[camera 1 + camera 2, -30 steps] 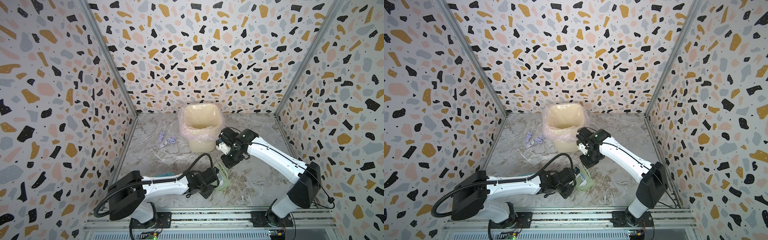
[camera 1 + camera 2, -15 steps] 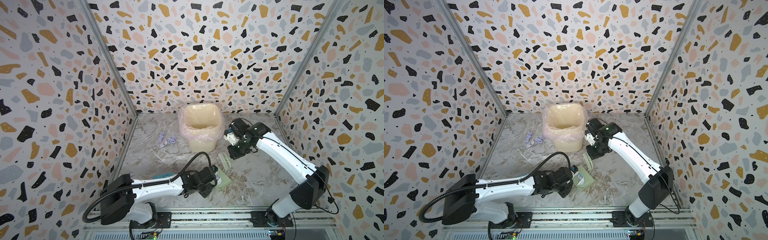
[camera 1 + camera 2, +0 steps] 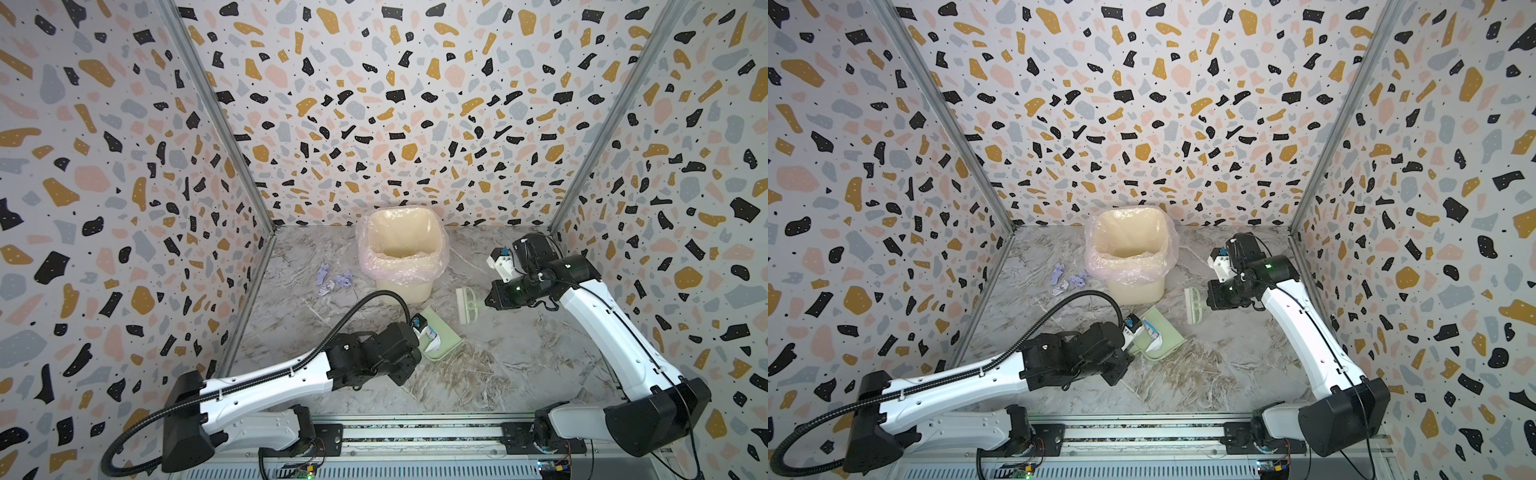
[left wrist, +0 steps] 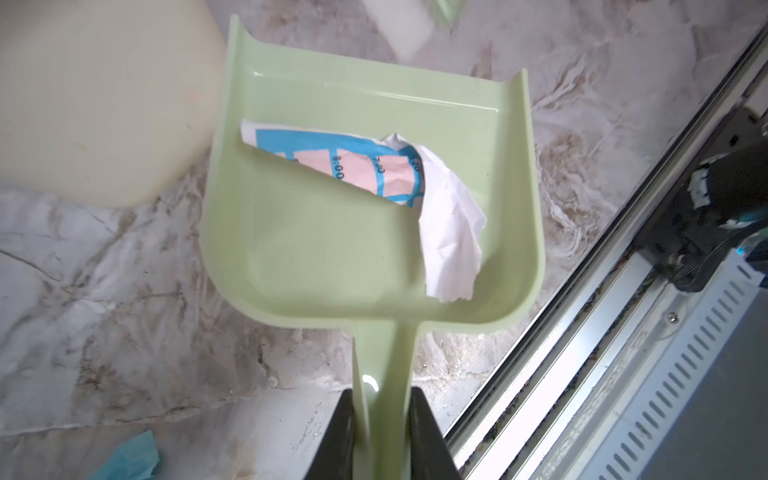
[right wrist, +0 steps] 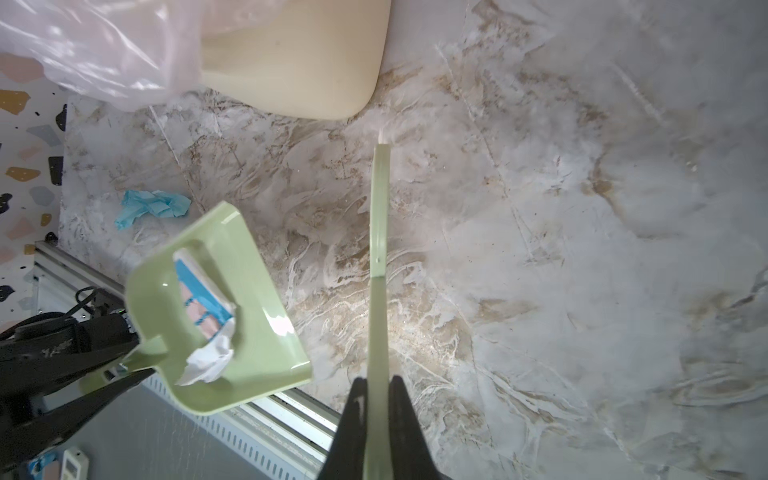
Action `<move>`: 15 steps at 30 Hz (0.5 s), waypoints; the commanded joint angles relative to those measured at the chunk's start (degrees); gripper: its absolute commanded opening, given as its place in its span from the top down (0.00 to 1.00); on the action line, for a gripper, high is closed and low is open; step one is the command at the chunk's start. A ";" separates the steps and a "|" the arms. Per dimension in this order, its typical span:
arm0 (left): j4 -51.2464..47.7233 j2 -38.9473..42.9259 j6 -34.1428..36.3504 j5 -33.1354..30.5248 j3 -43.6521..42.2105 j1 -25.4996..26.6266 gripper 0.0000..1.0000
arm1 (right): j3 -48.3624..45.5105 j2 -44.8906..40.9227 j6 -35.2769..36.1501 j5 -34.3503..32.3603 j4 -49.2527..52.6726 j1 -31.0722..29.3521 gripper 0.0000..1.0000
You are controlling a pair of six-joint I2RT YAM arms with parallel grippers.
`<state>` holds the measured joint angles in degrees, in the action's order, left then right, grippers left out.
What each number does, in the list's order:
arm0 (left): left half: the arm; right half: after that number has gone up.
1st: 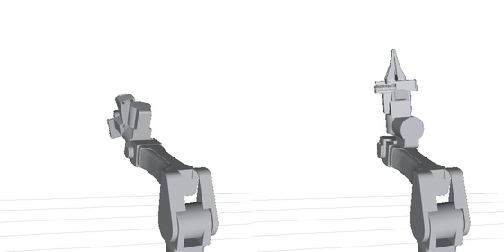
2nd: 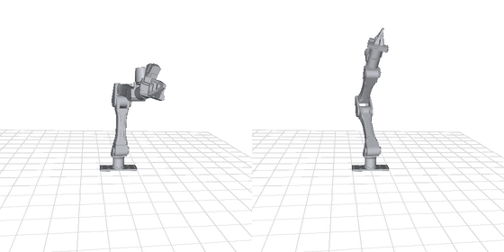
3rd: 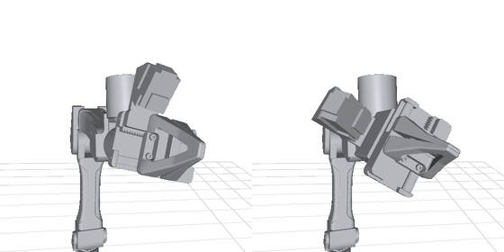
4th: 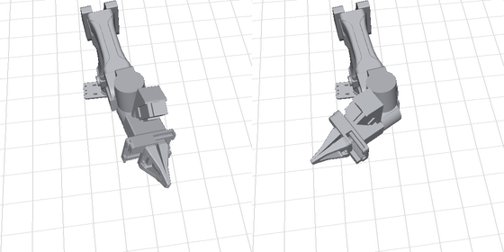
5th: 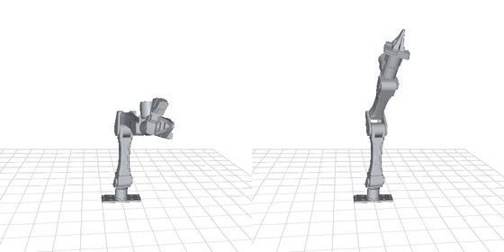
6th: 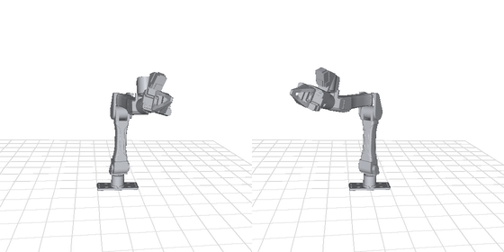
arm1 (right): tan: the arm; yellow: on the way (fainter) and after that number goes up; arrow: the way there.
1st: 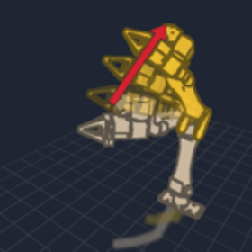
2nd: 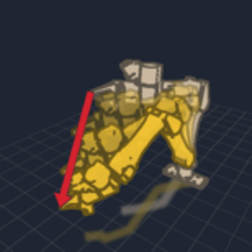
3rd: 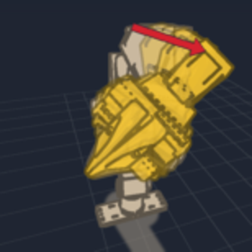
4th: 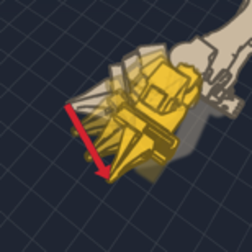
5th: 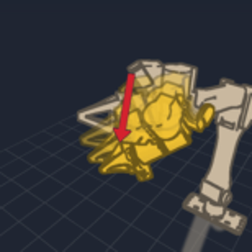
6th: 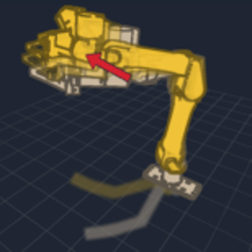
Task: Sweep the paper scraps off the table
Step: 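Lift the dustpan toward the bin while the right gripper draws the brush back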
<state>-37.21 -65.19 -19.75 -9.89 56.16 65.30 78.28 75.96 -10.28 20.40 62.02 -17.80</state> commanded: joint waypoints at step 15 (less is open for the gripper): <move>-23.18 0.74 0.59 -14.62 27.26 -2.84 1.00 | -5.47 -4.07 2.99 10.53 -4.10 6.36 1.00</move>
<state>-55.44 -64.16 -19.09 -20.29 79.94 63.90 73.01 73.73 -8.45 29.15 58.15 -12.03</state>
